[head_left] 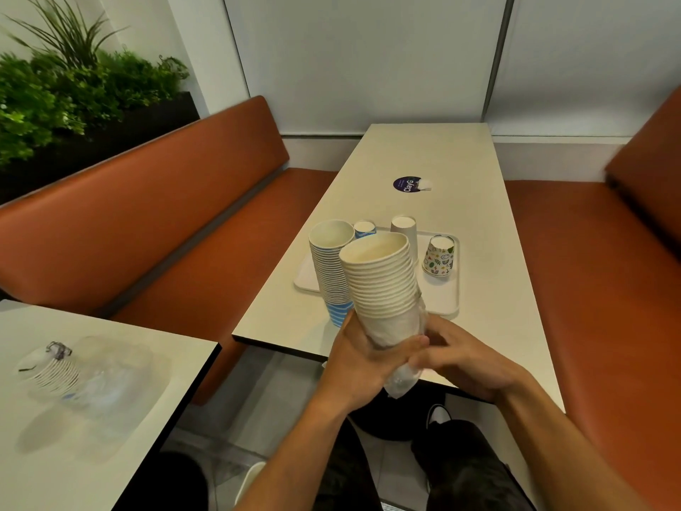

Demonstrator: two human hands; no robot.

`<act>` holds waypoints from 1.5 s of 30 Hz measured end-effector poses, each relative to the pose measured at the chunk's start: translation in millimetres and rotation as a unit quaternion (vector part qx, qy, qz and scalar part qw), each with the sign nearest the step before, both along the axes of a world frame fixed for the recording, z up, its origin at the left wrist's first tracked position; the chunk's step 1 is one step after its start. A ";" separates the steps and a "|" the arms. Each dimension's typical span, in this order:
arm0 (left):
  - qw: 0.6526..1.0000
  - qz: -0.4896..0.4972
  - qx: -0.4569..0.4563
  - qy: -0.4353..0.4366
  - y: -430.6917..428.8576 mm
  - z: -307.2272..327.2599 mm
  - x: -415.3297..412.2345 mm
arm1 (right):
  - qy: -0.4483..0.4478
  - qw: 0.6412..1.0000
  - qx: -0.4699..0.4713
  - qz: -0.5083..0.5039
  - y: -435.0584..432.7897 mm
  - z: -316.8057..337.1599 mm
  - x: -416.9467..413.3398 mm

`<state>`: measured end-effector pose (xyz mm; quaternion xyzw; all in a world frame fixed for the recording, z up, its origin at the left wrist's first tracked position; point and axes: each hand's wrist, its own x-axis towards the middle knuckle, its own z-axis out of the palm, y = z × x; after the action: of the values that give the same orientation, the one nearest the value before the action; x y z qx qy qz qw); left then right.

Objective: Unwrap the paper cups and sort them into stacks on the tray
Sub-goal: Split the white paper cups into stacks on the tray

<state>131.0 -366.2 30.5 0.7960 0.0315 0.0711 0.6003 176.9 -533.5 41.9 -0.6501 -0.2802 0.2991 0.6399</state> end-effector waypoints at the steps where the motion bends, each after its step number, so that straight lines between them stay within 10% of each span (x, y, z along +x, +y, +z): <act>1: 1.000 -0.008 0.006 -0.004 0.1 -2.5 0.4 | 0.062 0.998 0.032 0.002 0.1 -2.2 -0.2; 20: 0.984 -0.147 -0.017 0.102 18.8 9.5 5.6 | 0.035 0.990 0.036 -0.130 -1.7 -14.6 1.1; 33: 0.993 -0.072 -0.087 -0.019 24.7 25.7 15.0 | -0.026 0.976 -0.030 -0.213 -6.1 -14.0 3.2; 45: 0.987 -0.007 -0.146 -0.072 32.7 31.9 6.2 | 0.175 0.912 0.104 -0.355 -7.1 -33.9 2.1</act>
<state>137.2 -333.5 62.3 0.6925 -0.0072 0.1189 0.7115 179.0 -540.6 8.0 -0.5739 0.0562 0.1302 0.8066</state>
